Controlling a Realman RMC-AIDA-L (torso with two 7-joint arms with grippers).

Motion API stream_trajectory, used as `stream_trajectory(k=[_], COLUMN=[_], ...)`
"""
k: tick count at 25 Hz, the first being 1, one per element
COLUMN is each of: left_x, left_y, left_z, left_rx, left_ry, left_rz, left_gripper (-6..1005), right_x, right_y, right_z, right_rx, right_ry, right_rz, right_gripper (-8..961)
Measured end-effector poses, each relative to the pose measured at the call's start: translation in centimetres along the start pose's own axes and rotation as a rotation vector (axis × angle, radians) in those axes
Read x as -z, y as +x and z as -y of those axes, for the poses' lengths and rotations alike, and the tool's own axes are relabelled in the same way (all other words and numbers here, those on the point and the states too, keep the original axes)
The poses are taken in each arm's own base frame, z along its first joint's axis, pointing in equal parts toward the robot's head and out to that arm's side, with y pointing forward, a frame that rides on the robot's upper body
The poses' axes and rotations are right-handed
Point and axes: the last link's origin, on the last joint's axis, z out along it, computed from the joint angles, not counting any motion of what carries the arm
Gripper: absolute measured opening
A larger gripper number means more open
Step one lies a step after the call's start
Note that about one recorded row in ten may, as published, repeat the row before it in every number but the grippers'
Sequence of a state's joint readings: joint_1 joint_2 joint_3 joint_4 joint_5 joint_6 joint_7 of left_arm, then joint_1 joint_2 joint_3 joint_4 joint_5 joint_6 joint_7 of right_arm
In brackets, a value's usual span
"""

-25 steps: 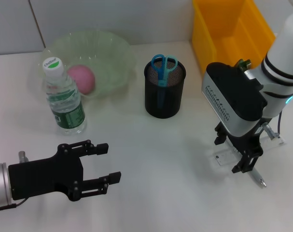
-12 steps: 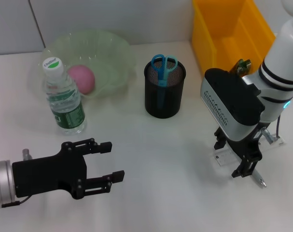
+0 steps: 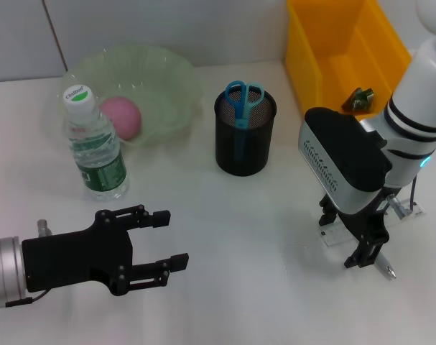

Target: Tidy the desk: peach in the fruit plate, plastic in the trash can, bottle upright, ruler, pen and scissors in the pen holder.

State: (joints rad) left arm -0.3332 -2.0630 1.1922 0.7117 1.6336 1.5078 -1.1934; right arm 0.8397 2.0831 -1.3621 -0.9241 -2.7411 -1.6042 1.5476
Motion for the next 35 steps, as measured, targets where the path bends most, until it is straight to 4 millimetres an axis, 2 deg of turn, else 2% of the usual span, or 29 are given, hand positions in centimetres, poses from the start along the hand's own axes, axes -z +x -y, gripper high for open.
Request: stream_trajectory(k=[12,23,28,31,35], left_x=[-0.6,-0.8,-0.8,-0.8,-0.8], left_y=[0.2,0.5,0.5,0.5,0.6], left_z=[0.2,0.4,0.3,0.3,0.3], left_rx=[0.008,0.0,0.0,-0.001,-0.004], left_ry=[-0.017,-0.025,-0.028,-0.031,-0.031], left_rz=[-0.001,-0.001,-0.002,-0.003,-0.005], left_gripper=[739,739,739,739,739], right_x=[-0.3,-0.2,0.0,1.0,4.0], right_y=[0.1,0.1,0.1,-0.2,-0.9], right_z=[0.3,0.5,0.6,1.0,1.8], right_rx=[-0.006,-0.041,-0.062,-0.095,-0.151], right_ry=[0.018,0.029,0.04,0.075,0.173], right_rz=[0.001,0.004,0.007,0.036,0.141], right_gripper=[773,581,391,391,391])
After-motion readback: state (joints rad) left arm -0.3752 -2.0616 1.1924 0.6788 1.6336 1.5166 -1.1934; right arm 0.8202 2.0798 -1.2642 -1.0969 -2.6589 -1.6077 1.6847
